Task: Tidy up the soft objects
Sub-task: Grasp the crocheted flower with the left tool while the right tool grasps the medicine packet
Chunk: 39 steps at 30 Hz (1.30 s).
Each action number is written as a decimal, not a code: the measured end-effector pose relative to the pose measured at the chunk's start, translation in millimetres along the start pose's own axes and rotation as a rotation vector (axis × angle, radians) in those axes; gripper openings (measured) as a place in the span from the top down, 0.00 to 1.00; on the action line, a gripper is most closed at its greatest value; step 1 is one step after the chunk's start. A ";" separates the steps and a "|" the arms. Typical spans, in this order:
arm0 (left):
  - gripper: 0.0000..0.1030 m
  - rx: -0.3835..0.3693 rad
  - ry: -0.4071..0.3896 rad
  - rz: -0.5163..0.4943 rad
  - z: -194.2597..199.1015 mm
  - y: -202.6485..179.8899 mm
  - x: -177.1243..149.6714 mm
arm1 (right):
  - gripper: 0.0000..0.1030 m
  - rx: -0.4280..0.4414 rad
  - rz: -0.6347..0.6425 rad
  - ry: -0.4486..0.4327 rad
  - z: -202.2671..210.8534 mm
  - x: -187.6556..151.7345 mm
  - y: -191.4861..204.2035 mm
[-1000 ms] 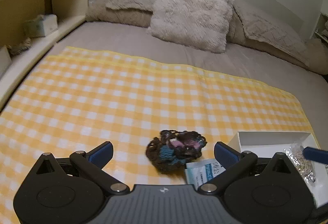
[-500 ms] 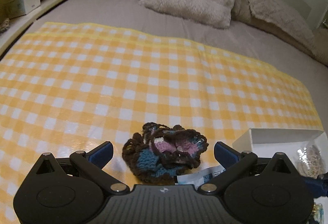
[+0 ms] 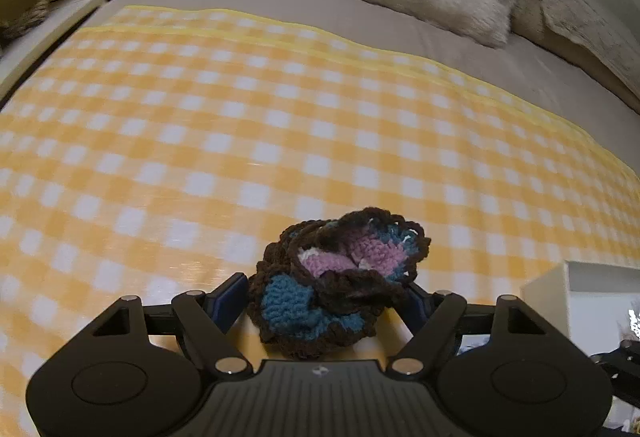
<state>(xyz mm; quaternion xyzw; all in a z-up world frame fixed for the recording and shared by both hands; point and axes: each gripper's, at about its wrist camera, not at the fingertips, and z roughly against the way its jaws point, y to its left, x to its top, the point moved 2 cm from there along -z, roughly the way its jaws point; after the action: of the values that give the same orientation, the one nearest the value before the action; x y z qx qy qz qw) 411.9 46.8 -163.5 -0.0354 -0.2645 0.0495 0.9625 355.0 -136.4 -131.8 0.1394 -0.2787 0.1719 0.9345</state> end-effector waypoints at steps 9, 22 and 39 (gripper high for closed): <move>0.28 0.003 -0.005 0.028 11.8 21.4 -2.0 | 0.91 -0.006 0.144 0.121 -28.9 -13.6 32.5; 0.35 -0.009 -0.027 0.025 41.8 35.1 -9.1 | 0.88 0.331 0.268 0.207 -7.2 -35.6 84.4; 0.53 -0.013 -0.025 -0.055 82.7 53.4 -31.2 | 0.00 0.167 0.186 0.256 -26.1 -50.0 102.0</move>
<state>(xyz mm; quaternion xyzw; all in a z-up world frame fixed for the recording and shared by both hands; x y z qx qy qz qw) 338.8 99.7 -113.3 -0.0337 -0.2776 0.0216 0.9599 287.3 -47.2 -164.5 0.1673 -0.1538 0.2965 0.9276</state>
